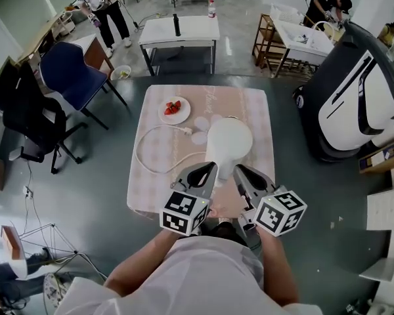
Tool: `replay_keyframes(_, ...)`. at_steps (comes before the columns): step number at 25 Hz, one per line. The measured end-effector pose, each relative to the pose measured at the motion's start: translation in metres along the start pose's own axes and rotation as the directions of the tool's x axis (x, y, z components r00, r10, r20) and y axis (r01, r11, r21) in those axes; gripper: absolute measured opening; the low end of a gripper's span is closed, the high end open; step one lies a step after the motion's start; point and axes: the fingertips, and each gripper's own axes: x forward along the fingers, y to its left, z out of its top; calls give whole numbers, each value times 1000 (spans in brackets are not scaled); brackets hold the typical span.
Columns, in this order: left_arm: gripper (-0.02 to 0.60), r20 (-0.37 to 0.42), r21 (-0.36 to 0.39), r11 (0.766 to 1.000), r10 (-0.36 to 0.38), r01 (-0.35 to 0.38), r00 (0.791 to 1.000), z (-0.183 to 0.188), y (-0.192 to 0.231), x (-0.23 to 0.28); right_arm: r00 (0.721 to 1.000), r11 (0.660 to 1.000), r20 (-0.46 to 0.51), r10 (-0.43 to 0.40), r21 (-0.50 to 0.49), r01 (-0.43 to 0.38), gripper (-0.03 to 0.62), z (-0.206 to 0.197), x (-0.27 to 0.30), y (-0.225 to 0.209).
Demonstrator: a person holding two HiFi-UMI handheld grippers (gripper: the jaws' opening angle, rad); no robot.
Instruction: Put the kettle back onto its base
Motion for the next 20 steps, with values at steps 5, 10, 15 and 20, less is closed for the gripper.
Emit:
replay_keyframes(5,5,-8,8,1000,-22,22,1000,-3,0,-15,998,995,7,-56,-81,56,11,-9,0,17)
replay_keyframes(10,5,-20,-13,1000,-23,23,1000,-8,3,-32,993,978,32,-112,-171,116,5,-14,-4,33)
replay_keyframes(15,5,-25,-15,999,-31,31,999,-14,4,-49,988,960,41,-148,-234,154,5,-24,-6,49)
replay_keyframes(20,5,-15,-11,999,-44,44,999,-16,-1,-60,984,949,46,-175,-260,181,5,-31,-9,58)
